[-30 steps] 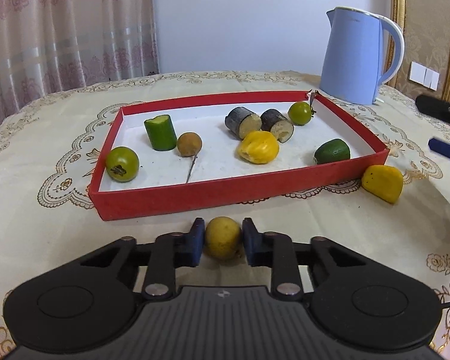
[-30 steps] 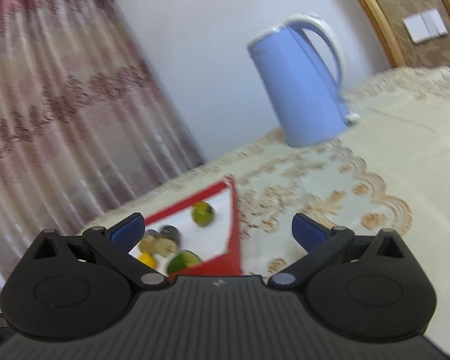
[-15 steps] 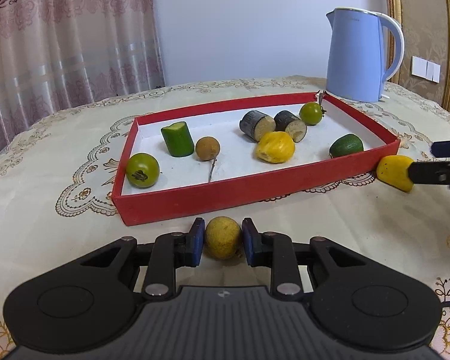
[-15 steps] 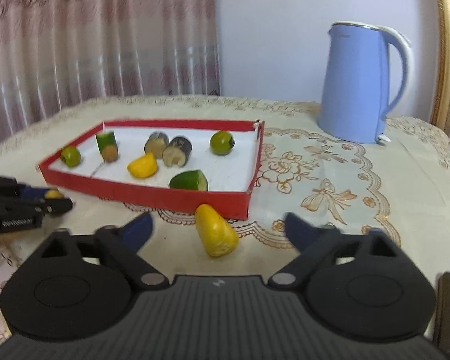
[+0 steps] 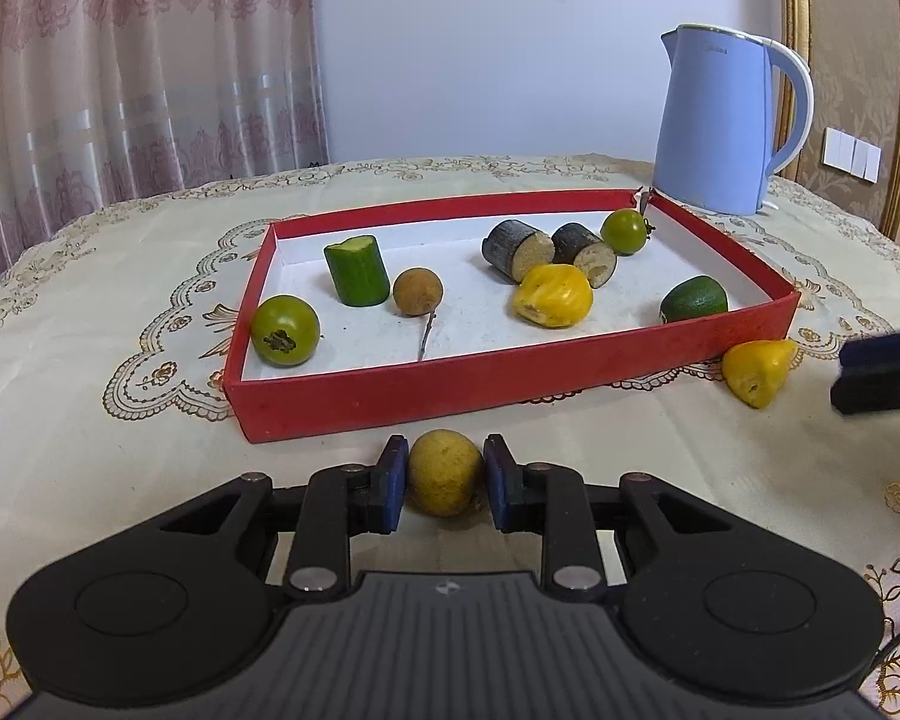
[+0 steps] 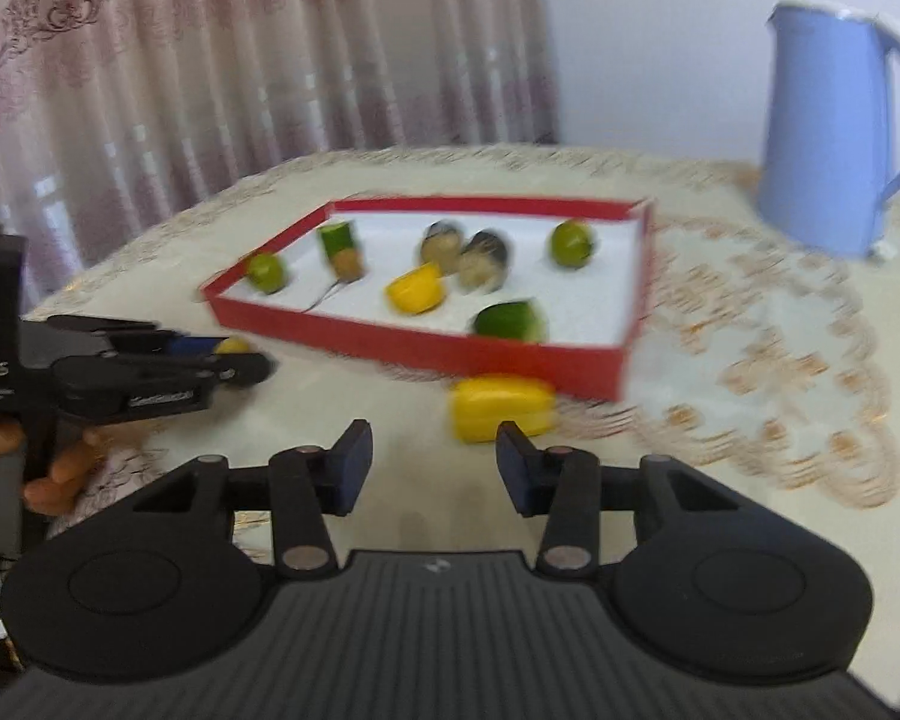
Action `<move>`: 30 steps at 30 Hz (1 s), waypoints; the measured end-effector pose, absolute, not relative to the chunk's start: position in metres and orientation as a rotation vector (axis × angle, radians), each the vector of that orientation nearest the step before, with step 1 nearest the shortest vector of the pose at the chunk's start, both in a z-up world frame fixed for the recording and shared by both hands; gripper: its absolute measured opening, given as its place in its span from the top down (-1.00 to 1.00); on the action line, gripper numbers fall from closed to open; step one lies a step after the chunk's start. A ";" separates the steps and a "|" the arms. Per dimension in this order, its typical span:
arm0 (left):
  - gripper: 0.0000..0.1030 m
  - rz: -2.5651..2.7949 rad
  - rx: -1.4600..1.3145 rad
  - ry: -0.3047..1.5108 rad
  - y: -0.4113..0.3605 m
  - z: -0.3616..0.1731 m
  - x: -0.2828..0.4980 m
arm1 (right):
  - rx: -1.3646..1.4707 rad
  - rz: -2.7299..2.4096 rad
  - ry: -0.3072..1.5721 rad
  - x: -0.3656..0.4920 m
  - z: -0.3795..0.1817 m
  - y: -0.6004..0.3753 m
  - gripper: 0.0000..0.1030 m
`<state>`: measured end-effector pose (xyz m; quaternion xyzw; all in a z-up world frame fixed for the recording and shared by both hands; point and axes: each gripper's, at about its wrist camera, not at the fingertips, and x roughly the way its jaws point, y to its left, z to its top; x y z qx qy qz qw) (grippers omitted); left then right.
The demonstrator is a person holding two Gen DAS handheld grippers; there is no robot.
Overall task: Organize fruits
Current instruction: 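Grasp the yellow pepper chunk with the right tool while the left tool holds the lemon, then carry the lemon into the tray with the left tool while the right tool holds the pepper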
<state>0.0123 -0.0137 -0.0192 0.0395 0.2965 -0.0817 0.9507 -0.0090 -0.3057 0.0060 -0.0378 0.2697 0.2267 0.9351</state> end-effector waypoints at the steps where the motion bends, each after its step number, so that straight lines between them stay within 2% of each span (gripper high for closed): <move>1: 0.50 -0.166 0.081 0.603 -0.014 -0.019 0.012 | -0.094 0.437 0.564 -0.003 0.004 -0.308 0.17; 3: 0.50 -0.166 0.080 0.603 -0.014 -0.019 0.012 | -0.077 0.442 0.586 0.009 0.000 -0.313 0.17; 5: 0.50 -0.166 0.081 0.603 -0.014 -0.019 0.012 | -0.069 0.467 0.600 0.019 -0.004 -0.314 0.04; 7: 0.50 -0.166 0.081 0.603 -0.014 -0.019 0.012 | -0.066 0.486 0.598 0.024 -0.004 -0.311 -0.29; 10: 0.50 -0.165 0.083 0.602 -0.014 -0.019 0.012 | -0.091 0.483 0.582 0.026 -0.003 -0.297 -0.54; 11: 0.50 -0.165 0.085 0.602 -0.014 -0.020 0.012 | -0.104 0.466 0.580 0.026 -0.003 -0.292 -0.56; 14: 0.50 -0.163 0.089 0.602 -0.015 -0.020 0.013 | -0.144 0.433 0.604 0.032 -0.007 -0.275 -0.47; 15: 0.50 -0.163 0.089 0.603 -0.015 -0.020 0.013 | -0.152 0.424 0.617 0.034 -0.009 -0.272 -0.27; 18: 0.50 -0.164 0.088 0.603 -0.015 -0.020 0.013 | -0.189 0.378 0.613 0.034 -0.014 -0.264 -0.08; 26: 0.49 -0.163 0.090 0.603 -0.015 -0.020 0.013 | -0.166 0.351 0.598 0.033 -0.017 -0.263 -0.09; 27: 0.48 -0.162 0.092 0.602 -0.015 -0.020 0.013 | -0.167 0.341 0.592 0.032 -0.016 -0.263 0.06; 30: 0.48 -0.162 0.093 0.603 -0.016 -0.020 0.013 | -0.158 0.332 0.576 0.028 -0.015 -0.263 0.11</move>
